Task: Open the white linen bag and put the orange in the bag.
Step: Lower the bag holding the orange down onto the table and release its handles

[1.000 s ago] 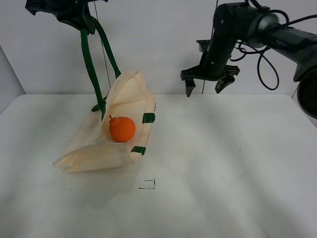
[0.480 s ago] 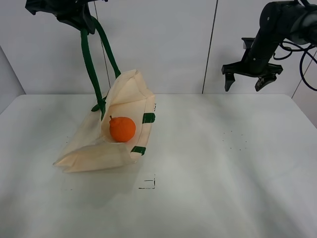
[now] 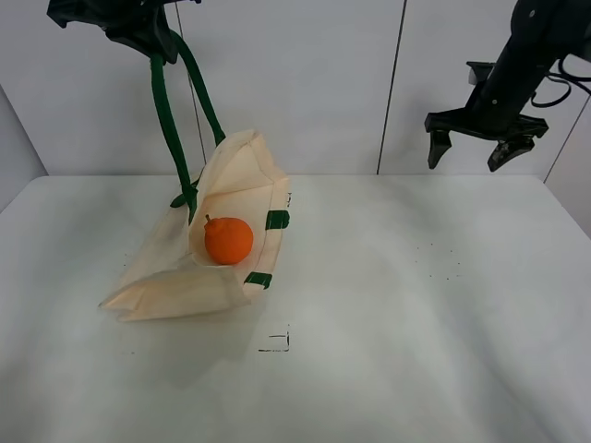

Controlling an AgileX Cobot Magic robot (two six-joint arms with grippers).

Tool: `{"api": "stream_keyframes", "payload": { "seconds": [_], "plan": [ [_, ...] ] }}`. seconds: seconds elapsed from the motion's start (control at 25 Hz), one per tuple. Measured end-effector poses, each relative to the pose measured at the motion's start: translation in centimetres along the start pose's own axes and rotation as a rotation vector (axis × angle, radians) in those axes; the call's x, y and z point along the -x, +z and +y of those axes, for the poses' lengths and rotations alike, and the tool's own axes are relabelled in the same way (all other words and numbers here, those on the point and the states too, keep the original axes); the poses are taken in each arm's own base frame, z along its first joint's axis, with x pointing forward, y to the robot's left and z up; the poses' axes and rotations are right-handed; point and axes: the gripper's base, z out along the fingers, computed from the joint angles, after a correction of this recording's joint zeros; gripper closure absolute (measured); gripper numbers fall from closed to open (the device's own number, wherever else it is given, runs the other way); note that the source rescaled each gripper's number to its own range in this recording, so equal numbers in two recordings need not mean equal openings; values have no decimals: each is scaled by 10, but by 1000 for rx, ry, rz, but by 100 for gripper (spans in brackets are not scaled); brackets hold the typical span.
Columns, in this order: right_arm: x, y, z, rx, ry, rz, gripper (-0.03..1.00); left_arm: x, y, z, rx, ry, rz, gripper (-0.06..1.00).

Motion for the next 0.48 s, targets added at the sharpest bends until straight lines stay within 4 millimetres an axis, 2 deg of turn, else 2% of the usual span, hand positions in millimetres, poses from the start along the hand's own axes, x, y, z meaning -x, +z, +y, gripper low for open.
{"api": "stream_keyframes", "payload": {
  "seconds": [0.12,0.28,0.48],
  "plan": [
    [-35,-28,-1,-3,-12,26,-3,0,0,0,0,0,0,94],
    [-93,-60,-3,-6,-26,56,-3,0,0,0,0,0,0,94],
    [-170,-85,-6,-7,-37,77,-3,0,0,0,0,0,0,94]
  ]
}}
